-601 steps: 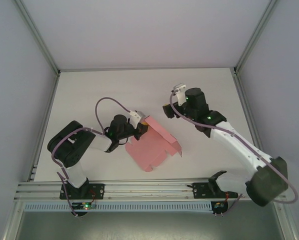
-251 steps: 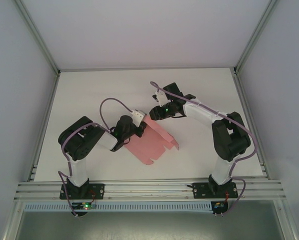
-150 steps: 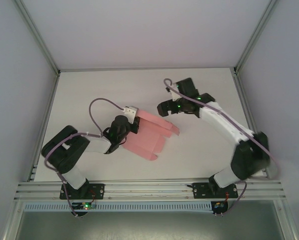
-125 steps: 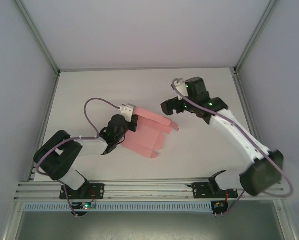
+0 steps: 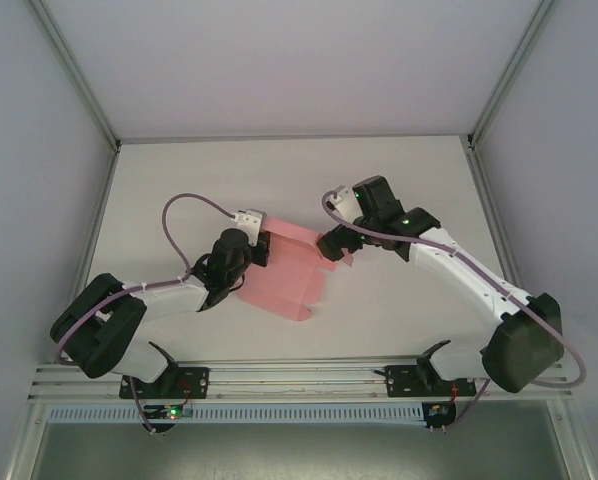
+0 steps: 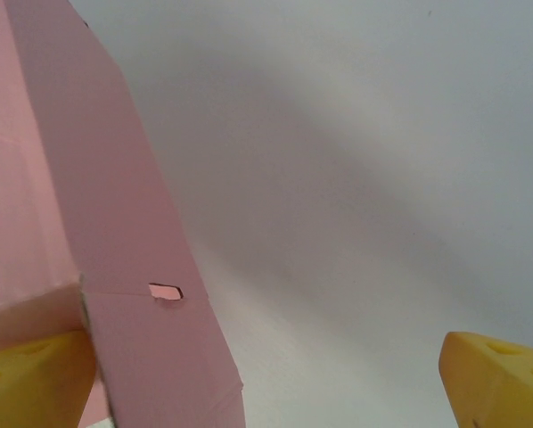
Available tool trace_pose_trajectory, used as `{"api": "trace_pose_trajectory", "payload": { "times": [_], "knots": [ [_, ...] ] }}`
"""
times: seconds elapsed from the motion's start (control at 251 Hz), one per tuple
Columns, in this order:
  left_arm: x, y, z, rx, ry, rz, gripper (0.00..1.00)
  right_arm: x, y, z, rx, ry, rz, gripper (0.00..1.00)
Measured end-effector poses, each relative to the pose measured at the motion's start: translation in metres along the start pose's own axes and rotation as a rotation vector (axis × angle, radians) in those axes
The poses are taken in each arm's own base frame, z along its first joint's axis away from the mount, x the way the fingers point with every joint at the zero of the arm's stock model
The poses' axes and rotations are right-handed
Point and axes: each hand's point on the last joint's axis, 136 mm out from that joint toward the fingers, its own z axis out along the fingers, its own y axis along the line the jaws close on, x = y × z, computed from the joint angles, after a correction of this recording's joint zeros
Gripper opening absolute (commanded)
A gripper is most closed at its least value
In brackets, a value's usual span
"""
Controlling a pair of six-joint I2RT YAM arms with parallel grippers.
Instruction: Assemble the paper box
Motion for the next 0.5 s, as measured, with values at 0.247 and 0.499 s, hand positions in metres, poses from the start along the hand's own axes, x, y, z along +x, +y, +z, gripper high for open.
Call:
{"api": "trace_pose_trajectory", "payload": {
  "times": [0.247, 0.499],
  "knots": [
    [0.003, 0.004, 0.001, 0.000, 0.016, -0.065, 0.00, -0.017, 0.014, 0.025, -0.036, -0.089, -0.008, 0.98],
    [-0.011, 0.006, -0.004, -0.018, -0.009, -0.190, 0.00, -0.041, -0.005, -0.004, 0.093, -0.295, 0.038, 0.98]
  ]
}}
